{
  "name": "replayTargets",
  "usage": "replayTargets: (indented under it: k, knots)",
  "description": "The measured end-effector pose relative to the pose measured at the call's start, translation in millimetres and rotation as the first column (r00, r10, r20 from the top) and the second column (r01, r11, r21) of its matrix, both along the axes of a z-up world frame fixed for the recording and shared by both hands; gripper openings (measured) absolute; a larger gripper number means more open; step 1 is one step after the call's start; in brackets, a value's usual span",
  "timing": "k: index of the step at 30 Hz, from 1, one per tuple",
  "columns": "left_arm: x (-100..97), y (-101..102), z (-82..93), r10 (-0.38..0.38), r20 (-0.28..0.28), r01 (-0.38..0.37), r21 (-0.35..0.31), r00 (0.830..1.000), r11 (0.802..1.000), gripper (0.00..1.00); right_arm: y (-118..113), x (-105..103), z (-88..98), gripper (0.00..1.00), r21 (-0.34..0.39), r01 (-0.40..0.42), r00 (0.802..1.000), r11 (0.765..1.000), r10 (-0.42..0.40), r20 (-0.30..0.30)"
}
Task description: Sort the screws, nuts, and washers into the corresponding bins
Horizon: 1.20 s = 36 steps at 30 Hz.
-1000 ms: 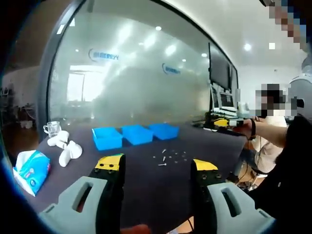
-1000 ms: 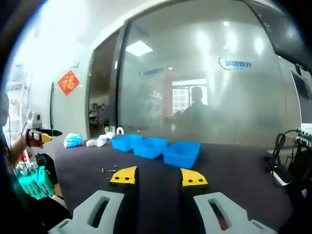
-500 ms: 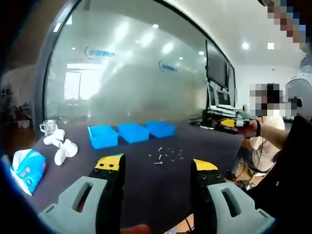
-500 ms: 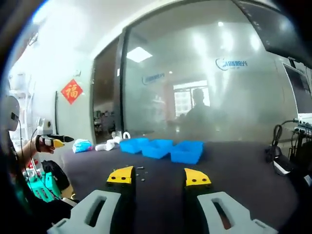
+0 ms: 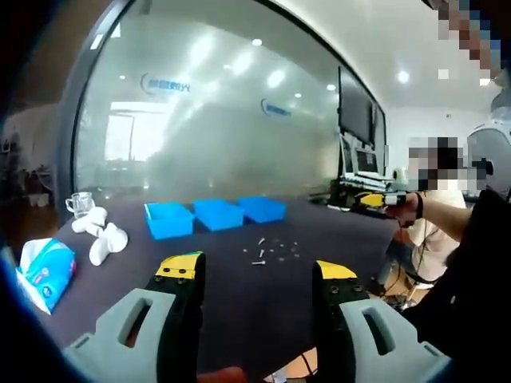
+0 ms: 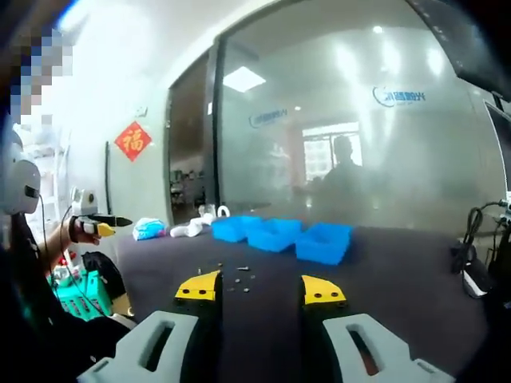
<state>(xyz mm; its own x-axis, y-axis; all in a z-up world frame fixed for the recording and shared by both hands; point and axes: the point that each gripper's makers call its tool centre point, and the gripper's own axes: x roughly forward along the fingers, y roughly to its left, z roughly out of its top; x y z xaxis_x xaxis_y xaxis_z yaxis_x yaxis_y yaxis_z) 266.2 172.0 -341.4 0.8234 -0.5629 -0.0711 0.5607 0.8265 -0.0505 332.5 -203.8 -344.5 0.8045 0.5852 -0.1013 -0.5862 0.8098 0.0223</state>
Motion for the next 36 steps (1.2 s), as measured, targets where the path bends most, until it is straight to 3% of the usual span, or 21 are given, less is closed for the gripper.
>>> replayTargets:
  k: [6, 10, 20, 25, 30, 36]
  knots:
    - [-1.4, -0.7, -3.7, -0.004, -0.003, 0.004, 0.012, 1.000, 1.000, 0.52, 17.4, 7.0, -8.4, 0.34, -0.107, -0.092, 0.995, 0.990, 0.089, -0.035]
    - [-2.2, -0.5, -5.6, -0.001, -0.005, 0.001, 0.012, 1.000, 1.000, 0.52, 29.0, 11.4, -12.3, 0.34, -0.183, -0.154, 0.988, 0.971, 0.147, -0.050]
    - [-4.4, 2.1, -12.4, 0.015, -0.012, -0.014, 0.017, 1.000, 1.000, 0.52, 63.3, 30.9, -21.3, 0.33, -0.346, -0.303, 0.953, 0.888, 0.283, -0.109]
    - [-6.9, 6.4, -14.0, 0.026, -0.014, -0.026, 0.013, 1.000, 1.000, 0.52, 78.4, 46.4, -18.9, 0.33, -0.383, -0.352, 0.936, 0.854, 0.328, -0.128]
    - [-8.8, 11.0, -15.3, 0.037, -0.017, -0.037, 0.016, 0.999, 0.999, 0.52, 92.6, 55.7, -23.9, 0.33, -0.447, -0.417, 0.908, 0.791, 0.384, -0.166]
    - [-8.6, 14.4, -17.5, 0.045, -0.021, -0.045, 0.007, 0.999, 0.999, 0.52, 106.6, 71.0, -30.5, 0.33, -0.484, -0.453, 0.890, 0.749, 0.410, -0.199]
